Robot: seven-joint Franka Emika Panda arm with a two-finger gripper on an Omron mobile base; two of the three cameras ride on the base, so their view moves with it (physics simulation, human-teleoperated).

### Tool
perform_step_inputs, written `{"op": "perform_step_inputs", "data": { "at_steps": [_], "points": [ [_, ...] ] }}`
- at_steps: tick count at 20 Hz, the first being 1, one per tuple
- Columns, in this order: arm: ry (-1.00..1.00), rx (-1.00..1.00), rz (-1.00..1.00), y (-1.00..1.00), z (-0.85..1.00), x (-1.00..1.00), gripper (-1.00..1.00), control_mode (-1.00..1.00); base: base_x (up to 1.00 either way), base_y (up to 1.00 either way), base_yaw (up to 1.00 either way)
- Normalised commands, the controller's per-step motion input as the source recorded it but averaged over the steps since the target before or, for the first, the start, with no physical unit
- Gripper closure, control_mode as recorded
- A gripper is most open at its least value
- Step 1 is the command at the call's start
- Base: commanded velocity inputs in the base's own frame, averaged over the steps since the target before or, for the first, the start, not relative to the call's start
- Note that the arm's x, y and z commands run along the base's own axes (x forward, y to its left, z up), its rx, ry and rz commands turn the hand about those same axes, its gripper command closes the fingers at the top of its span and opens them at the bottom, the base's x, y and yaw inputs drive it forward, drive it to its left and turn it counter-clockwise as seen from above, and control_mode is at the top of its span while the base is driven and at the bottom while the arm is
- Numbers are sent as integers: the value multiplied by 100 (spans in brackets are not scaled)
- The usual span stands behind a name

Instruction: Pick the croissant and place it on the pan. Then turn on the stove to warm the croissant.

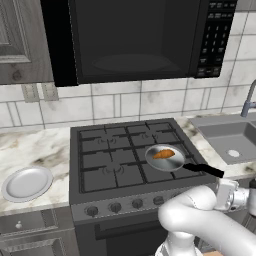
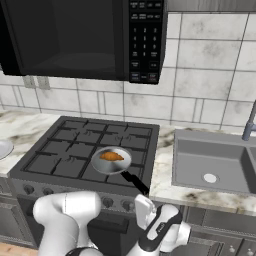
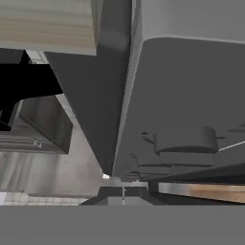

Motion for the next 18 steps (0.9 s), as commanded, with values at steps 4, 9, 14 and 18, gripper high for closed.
{"op": "perform_step_inputs", "data": {
  "at_steps": [4,9,14,18],
  "points": [
    [0,0,0,0,-21,3,100,-100,0,0,0],
    [0,0,0,0,-13,8,100,-100,0,0,0],
    [0,0,0,1,-4,10,100,-100,0,0,0],
    [0,0,0,3,-6,10,100,-100,0,0,0]
  ]
}}
